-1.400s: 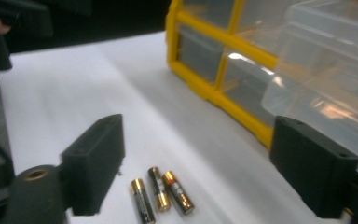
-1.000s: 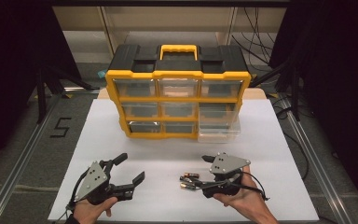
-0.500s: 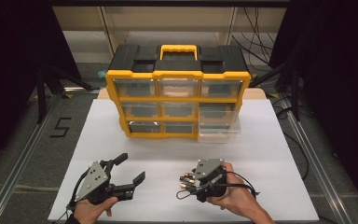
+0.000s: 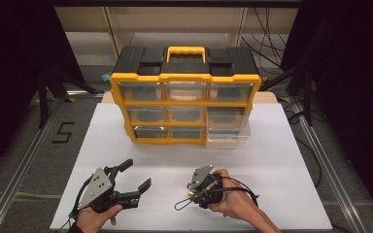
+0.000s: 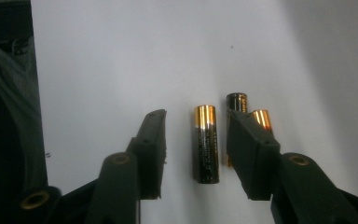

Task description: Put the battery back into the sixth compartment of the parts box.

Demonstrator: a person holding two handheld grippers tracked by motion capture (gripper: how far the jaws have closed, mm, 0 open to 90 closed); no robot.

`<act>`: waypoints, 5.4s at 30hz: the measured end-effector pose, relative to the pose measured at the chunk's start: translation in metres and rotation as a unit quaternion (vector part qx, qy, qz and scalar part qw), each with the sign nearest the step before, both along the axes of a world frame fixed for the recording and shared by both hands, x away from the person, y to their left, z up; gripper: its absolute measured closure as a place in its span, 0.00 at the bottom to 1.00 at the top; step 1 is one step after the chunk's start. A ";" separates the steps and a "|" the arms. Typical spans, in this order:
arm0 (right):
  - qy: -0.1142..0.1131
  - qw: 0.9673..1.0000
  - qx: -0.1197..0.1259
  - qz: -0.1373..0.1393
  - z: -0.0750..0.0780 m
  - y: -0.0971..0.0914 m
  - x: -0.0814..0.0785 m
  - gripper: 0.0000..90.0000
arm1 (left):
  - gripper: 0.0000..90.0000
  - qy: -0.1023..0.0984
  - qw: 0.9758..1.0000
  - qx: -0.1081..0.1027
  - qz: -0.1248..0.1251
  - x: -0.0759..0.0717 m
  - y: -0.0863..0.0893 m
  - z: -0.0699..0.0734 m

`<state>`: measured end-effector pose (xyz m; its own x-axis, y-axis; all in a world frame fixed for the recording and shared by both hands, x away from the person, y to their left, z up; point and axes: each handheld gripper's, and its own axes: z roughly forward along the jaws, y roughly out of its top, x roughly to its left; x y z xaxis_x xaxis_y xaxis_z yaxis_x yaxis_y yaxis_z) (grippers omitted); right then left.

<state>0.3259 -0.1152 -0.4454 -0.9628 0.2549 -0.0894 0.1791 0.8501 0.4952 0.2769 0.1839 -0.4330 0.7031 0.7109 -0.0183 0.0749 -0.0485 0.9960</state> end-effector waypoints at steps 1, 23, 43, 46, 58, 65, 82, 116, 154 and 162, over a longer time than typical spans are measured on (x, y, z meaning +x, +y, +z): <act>0.001 1.000 -0.006 0.002 -0.001 0.001 0.000 0.66 | 0.17 0.001 1.000 0.000 0.000 0.000 0.000 0.000; 0.017 0.996 -0.083 0.013 -0.016 0.015 0.002 0.85 | 0.17 0.002 1.000 -0.002 -0.002 -0.001 0.000 0.000; -0.065 0.998 0.018 0.005 0.047 0.003 -0.001 0.85 | 0.17 0.001 1.000 -0.001 0.000 0.000 0.000 0.000; -0.075 0.997 0.033 0.003 0.057 -0.001 0.000 0.85 | 0.17 0.001 1.000 -0.001 0.000 0.000 0.000 0.000; -0.107 0.991 0.082 -0.008 0.093 -0.006 0.007 0.85 | 0.17 0.001 1.000 -0.001 0.000 0.000 0.000 0.000; -0.119 0.987 0.107 -0.019 0.109 -0.014 0.013 0.85 | 0.17 0.001 1.000 -0.001 0.000 0.000 0.000 0.000; -0.163 0.970 0.162 -0.075 0.145 -0.044 0.032 0.85 | 0.17 0.001 1.000 -0.001 0.000 0.000 0.000 0.000; -0.142 0.953 0.176 -0.200 0.139 -0.084 0.071 0.68 | 0.17 0.000 1.000 0.000 0.000 0.000 0.001 0.000; -0.108 0.982 0.145 -0.048 0.101 -0.020 0.009 0.31 | 0.17 -0.001 1.000 -0.002 0.001 -0.001 0.001 0.001; -0.092 0.987 0.123 -0.044 0.084 -0.016 0.008 0.31 | 0.17 0.000 1.000 -0.003 0.002 -0.001 0.001 0.001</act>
<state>0.3337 -0.1308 -0.3614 -0.9093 0.3724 -0.1856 0.1349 0.6859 0.7151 0.2762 0.1852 -0.4321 0.7008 0.7130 -0.0230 0.0750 -0.0415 0.9963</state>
